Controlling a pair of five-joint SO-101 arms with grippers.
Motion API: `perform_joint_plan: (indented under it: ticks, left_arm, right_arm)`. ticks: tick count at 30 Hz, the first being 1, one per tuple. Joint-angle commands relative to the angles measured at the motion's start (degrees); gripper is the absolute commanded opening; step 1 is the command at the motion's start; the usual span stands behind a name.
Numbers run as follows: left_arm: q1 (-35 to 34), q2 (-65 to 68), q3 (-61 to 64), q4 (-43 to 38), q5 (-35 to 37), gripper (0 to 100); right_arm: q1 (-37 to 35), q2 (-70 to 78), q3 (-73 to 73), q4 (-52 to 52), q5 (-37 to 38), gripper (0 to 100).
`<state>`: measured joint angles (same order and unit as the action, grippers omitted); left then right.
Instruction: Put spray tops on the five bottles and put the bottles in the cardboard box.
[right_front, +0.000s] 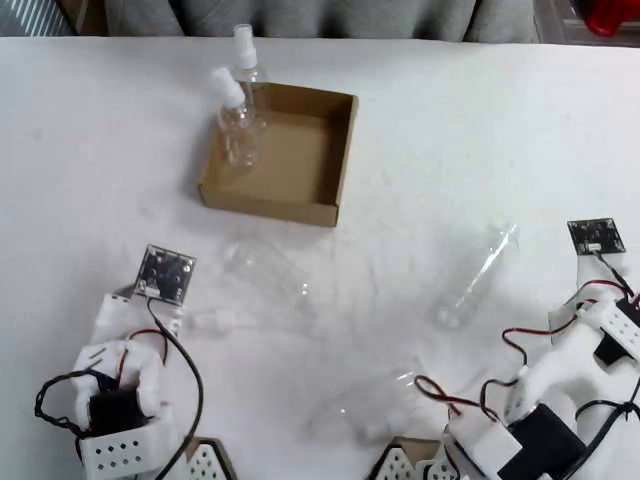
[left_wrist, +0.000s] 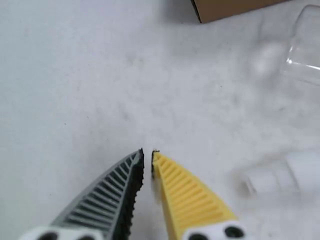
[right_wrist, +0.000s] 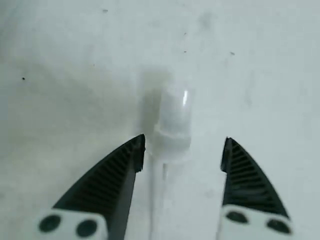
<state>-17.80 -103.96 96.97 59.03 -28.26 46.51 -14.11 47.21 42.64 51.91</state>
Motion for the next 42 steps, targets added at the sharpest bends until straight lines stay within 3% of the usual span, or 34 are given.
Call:
perform_joint_plan:
  ticks: [1, 11, 24, 33, 37, 42]
  left_arm:
    - [-0.57, -0.66, 0.00, 0.18, -0.70, 4]
    - [-0.57, -0.66, 0.00, 0.18, -0.70, 4]
    - [-0.40, -0.66, 0.00, -0.09, -0.70, 4]
    - [-0.31, -0.57, 0.00, -0.09, -0.70, 4]
    - [-0.31, -0.57, 0.00, -0.09, -0.70, 4]
    - [-0.31, -0.66, -0.44, -0.18, -0.70, 4]
  right_arm:
    - [-1.27, -1.01, -4.31, 1.45, 0.18, 23.5]
    - [-1.01, -7.96, -12.75, 23.25, 0.09, 1.7]
    - [0.31, -8.92, -1.05, 27.65, -0.53, 1.6]
    - [-9.80, -8.92, -0.18, 36.09, -18.55, 1.6]
    - [-15.60, -8.92, 2.29, 33.71, -19.87, 1.6]
    - [-16.31, -9.98, 7.56, 25.45, -19.96, 1.6]
